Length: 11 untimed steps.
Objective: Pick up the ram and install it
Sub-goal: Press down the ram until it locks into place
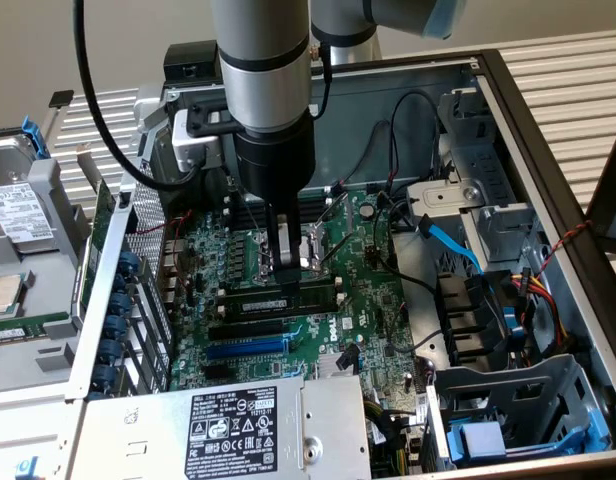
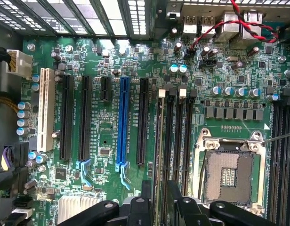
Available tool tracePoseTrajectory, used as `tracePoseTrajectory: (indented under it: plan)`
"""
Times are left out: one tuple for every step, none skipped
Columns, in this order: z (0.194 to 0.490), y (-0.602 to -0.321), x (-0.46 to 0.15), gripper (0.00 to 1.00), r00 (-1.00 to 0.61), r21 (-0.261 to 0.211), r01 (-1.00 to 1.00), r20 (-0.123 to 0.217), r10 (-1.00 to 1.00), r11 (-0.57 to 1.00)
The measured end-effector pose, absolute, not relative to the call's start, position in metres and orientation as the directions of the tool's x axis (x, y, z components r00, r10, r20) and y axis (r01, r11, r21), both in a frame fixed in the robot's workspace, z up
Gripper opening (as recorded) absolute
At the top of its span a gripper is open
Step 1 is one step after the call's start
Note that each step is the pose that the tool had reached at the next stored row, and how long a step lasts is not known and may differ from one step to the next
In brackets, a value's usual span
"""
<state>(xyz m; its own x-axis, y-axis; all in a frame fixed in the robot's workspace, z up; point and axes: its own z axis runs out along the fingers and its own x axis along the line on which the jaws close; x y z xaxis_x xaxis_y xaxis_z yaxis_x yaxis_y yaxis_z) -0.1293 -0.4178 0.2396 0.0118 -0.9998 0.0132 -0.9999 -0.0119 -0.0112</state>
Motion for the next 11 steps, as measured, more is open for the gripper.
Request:
tracePoseTrajectory:
  plan:
    - [0.2397, -0.4178, -0.1296, 0.28, 0.012, -0.011, -1.0, 0.013, -1.0, -0.012]
    - [0.2398, -0.4178, -0.1303, 0.28, 0.012, -0.011, -1.0, 0.014, -1.0, -0.012]
    - [0.2399, -0.4178, -0.131, 0.28, 0.012, -0.011, -1.0, 0.013, -1.0, -0.012]
    - [0.2401, -0.4178, -0.1318, 0.28, 0.012, -0.011, -1.0, 0.014, -1.0, -0.012]
    - [0.2402, -0.4178, -0.1327, 0.28, 0.012, -0.011, -1.0, 0.013, -1.0, -0.012]
    - [0.2405, -0.4178, -0.1333, 0.28, 0.012, -0.011, -1.0, 0.013, -1.0, -0.012]
    - [0.2411, -0.4178, -0.1333, 0.28, 0.012, -0.011, -1.0, 0.013, -1.0, -0.012]
    - [0.242, -0.4178, -0.1333, 0.28, 0.012, -0.01, -1.0, 0.013, -1.0, -0.012]
    - [0.243, -0.4178, -0.1334, 0.28, 0.012, -0.009, -1.0, 0.013, -1.0, -0.012]
    - [0.2438, -0.4178, -0.1334, 0.28, 0.012, -0.008, -1.0, 0.013, -1.0, -0.012]
    - [0.2444, -0.4178, -0.1333, 0.28, 0.012, -0.006, -1.0, 0.013, -1.0, -0.012]
